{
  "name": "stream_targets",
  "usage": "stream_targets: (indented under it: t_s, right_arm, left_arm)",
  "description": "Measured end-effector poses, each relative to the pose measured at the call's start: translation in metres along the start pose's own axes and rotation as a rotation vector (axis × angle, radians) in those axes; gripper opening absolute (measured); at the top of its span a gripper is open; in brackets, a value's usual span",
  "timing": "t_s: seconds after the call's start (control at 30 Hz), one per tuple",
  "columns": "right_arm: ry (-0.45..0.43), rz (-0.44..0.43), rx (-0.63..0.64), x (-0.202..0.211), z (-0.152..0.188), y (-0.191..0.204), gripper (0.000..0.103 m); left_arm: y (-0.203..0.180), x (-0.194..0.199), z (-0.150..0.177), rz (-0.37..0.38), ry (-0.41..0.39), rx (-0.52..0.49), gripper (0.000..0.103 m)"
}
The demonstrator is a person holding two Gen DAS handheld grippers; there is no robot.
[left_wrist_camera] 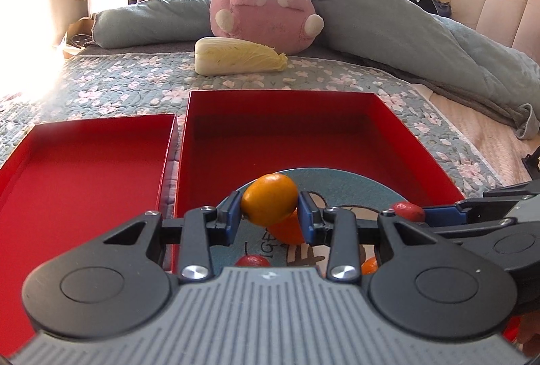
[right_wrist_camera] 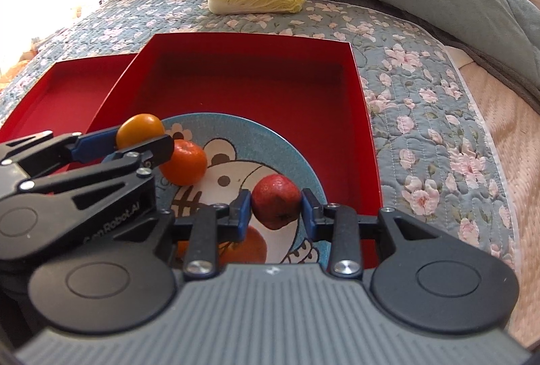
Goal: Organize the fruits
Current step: 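Lower both fruits onto the blue plate and open both tools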
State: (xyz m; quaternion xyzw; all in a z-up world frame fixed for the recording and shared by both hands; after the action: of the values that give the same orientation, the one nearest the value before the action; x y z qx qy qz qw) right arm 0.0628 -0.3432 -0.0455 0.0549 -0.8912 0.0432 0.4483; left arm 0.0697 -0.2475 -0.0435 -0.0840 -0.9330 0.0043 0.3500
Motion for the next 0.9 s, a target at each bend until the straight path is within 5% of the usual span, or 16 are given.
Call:
stream_targets:
  t_s: [0.37,0.53,0.9]
  right_arm:
    - [0.002,0.036,0.018,-0.003,0.003,0.004,0.036]
    - [-0.015,0.067,0.0,0.008,0.0,0.003,0.045]
    - [-0.169,0.152,0.009,0.106,0.006,0.014,0.047]
  left_arm:
    - [0.0,0.004,0.002,-0.021,-0.005,-0.03,0.042]
    - [0.002,0.014,0.005,-0.041,0.002,-0.021,0.042]
    - [-0.007,0.102,0.0,-0.012,-0.118,-0.086,0.042]
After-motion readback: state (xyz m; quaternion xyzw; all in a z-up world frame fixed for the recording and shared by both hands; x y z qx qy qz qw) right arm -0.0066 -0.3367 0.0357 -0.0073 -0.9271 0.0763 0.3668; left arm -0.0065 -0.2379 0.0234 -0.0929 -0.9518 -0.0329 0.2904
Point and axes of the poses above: each gripper's, at about its wrist camera, not at the fingertips, and x roughly against the way its jaws point, y to its left, z to its underside, the point moved 8 cm from there along -x, roughly the way its jaws point, and after that the axes turned 6 degrees about y, right-handed, at the moved point
